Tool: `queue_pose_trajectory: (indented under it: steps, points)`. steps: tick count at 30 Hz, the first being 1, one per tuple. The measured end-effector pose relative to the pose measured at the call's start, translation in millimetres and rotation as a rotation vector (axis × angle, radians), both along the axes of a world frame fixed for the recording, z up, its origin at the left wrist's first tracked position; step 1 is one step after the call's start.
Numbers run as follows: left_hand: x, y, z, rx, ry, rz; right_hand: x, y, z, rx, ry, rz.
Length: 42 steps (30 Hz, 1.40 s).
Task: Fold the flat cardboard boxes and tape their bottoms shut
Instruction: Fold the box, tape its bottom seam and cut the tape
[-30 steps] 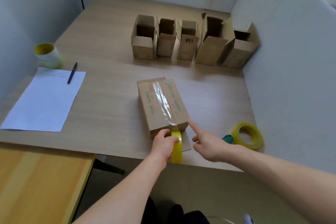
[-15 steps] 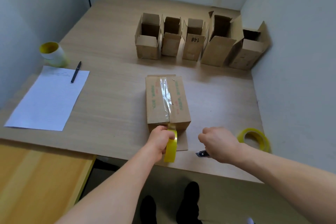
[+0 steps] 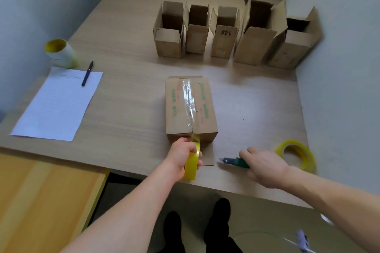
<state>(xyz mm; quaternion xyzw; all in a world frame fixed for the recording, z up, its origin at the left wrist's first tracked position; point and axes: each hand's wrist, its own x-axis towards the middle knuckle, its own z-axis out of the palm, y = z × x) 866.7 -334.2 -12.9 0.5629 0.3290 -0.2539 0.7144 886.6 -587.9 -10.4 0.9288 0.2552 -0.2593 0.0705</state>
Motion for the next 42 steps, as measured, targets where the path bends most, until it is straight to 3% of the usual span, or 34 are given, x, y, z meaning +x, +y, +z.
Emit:
queue_pose_trajectory:
  steps: [3, 8, 15, 42]
  points:
    - [-3.3, 1.4, 0.5, -0.012, 0.005, 0.029, -3.2, 6.7, 10.1, 0.265, -0.071, -0.075]
    - [-7.3, 1.8, 1.0, -0.071, 0.003, 0.085, 1.3, 20.4, 33.1, 0.457, -0.081, -0.113]
    - [-6.9, 1.3, -0.8, -0.126, 0.082, 0.112, 16.9, 56.7, 49.0, 0.330, -0.060, 0.018]
    - [13.2, -1.9, -4.4, 0.027, 0.169, 0.267, 29.7, 94.6, 51.0, 0.083, -0.061, 0.066]
